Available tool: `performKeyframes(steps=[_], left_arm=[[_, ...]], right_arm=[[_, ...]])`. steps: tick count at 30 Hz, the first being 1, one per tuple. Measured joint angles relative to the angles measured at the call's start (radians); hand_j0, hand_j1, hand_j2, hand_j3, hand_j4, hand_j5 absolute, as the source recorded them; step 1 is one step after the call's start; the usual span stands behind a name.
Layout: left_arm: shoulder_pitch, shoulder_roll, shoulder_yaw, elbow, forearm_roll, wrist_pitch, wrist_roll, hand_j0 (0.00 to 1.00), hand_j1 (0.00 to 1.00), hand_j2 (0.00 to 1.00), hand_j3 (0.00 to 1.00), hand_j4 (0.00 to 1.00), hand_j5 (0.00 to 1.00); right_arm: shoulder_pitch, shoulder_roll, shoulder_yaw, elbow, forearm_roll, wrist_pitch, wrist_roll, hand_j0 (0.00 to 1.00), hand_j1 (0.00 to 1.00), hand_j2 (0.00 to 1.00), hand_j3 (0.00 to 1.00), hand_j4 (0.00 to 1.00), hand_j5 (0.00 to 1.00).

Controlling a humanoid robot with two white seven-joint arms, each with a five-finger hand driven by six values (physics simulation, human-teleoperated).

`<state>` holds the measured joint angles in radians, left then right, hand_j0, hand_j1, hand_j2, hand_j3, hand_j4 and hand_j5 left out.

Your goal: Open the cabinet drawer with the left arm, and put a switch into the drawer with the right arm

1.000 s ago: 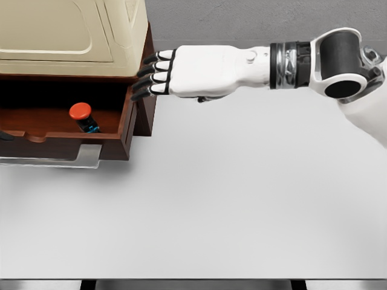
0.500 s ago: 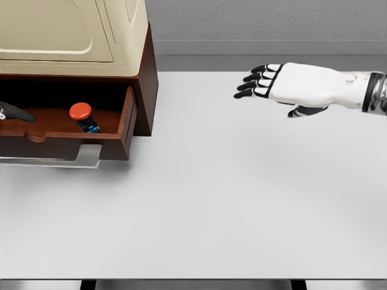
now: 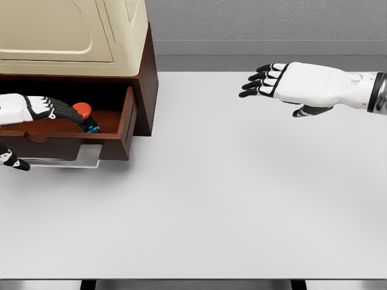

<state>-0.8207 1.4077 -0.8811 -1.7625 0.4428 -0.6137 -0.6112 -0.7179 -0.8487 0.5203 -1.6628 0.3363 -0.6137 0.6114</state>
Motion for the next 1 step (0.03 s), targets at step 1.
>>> performKeyframes(steps=[1], left_arm=[[0.001,-0.003,0.0,0.0,-0.001,0.0,0.0,1.0,1.0,1.0,1.0,1.0,1.0]], right_arm=[[0.003,0.0,0.0,0.0,0.0,0.0,0.0,1.0,1.0,1.0,1.0,1.0,1.0]])
